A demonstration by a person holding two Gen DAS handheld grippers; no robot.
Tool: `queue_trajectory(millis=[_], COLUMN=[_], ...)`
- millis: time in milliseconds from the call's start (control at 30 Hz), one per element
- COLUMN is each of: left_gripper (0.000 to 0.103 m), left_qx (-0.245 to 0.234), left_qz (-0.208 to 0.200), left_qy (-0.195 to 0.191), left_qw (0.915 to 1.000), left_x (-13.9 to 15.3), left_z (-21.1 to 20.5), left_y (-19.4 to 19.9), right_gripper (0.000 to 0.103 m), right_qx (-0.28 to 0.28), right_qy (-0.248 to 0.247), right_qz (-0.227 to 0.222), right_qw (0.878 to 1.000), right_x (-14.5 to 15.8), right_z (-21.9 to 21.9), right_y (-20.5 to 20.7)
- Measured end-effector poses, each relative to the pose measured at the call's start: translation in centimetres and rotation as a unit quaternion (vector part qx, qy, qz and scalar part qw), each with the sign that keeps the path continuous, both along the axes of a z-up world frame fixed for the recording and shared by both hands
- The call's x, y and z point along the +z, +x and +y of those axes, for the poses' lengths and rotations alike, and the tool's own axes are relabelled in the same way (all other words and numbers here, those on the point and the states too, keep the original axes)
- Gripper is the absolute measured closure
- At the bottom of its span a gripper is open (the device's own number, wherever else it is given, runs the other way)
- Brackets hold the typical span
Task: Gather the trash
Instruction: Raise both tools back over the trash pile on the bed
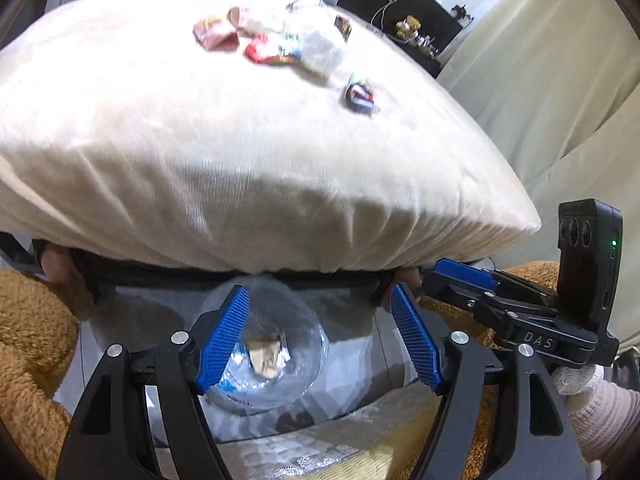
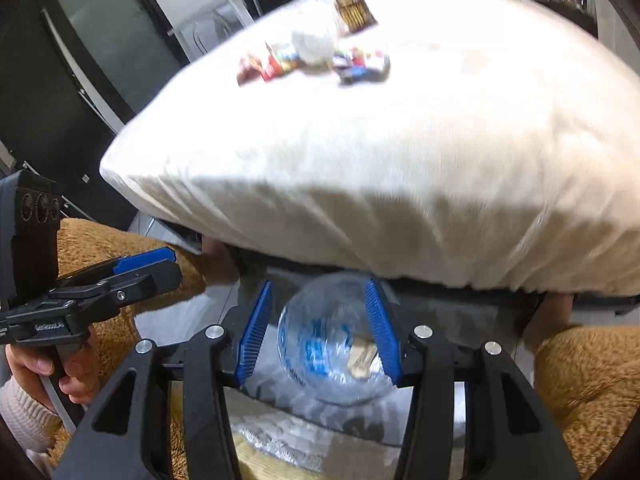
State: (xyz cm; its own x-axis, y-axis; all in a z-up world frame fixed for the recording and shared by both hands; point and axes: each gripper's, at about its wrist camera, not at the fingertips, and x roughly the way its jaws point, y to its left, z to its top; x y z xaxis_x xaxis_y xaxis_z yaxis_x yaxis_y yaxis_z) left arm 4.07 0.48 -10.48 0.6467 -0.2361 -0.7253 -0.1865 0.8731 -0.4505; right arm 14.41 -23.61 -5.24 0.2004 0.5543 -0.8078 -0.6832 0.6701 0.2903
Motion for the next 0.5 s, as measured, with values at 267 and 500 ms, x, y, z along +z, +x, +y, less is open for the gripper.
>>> queue_trajectory(millis=[267,500], left_gripper=[0.031,0.031], left_qx=[0.007,0.017], left_qz=[-0.048,-0.059], left_qy=[0.024,0.027], left_qw=[0.9986,0.9978], left_x=[3.3,4.7], left_z=[0.5,2.7], left_y=[-0.2,1.2], right_gripper=[0.055,0.052], right_qx=[-0.002,-0.002], right_qy=[0.030,0.047], right_qz=[-0.051,-0.069], right_qw=[0.998,0.996], right_x=[3.1,5.3], right_z=[-0.5,0.0], right_y=[0.4,3.3])
